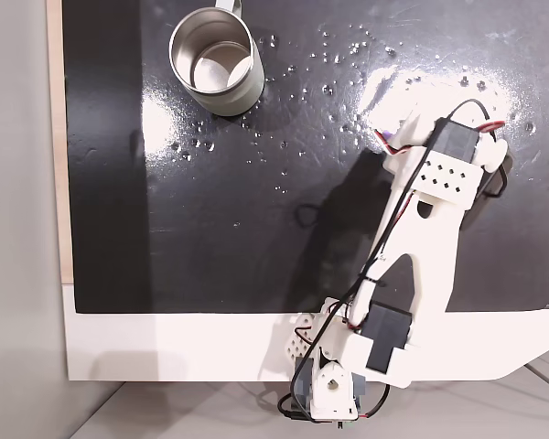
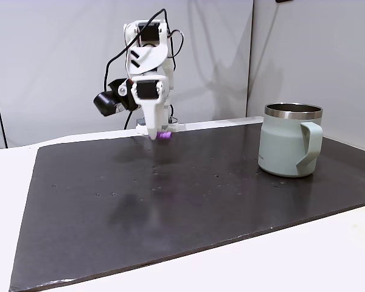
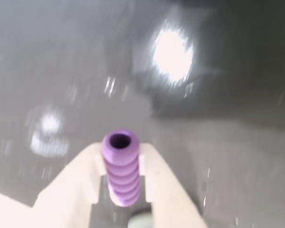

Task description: Grasp a pengrip and put it in the cup.

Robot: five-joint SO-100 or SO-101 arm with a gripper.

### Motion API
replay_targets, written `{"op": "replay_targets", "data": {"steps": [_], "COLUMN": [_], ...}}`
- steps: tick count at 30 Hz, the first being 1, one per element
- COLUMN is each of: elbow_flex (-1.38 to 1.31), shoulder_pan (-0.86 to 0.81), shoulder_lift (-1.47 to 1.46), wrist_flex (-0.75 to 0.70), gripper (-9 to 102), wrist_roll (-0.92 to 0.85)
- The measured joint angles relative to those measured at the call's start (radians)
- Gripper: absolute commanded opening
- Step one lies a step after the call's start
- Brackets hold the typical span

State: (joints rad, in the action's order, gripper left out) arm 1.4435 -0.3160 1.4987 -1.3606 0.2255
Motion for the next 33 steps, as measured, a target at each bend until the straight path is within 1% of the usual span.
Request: {"op": "replay_targets", "data": {"steps": [9,16,21,27,33], "elbow_flex": [-0.425,-0.839,-1.025,-1.207,-1.312], "shoulder_pan": [0.204,0.357,0.445,0.517,0.598], "shoulder_lift": [0.014,-0.164,-0.267,-0.413,-0.546], "wrist_flex": [-0.23,-0.351,-0.339,-0.262,-0.207], "gripper": [0,0,0,0,0], "wrist_roll": [0.084,0.118,0.118,0.104,0.084]}}
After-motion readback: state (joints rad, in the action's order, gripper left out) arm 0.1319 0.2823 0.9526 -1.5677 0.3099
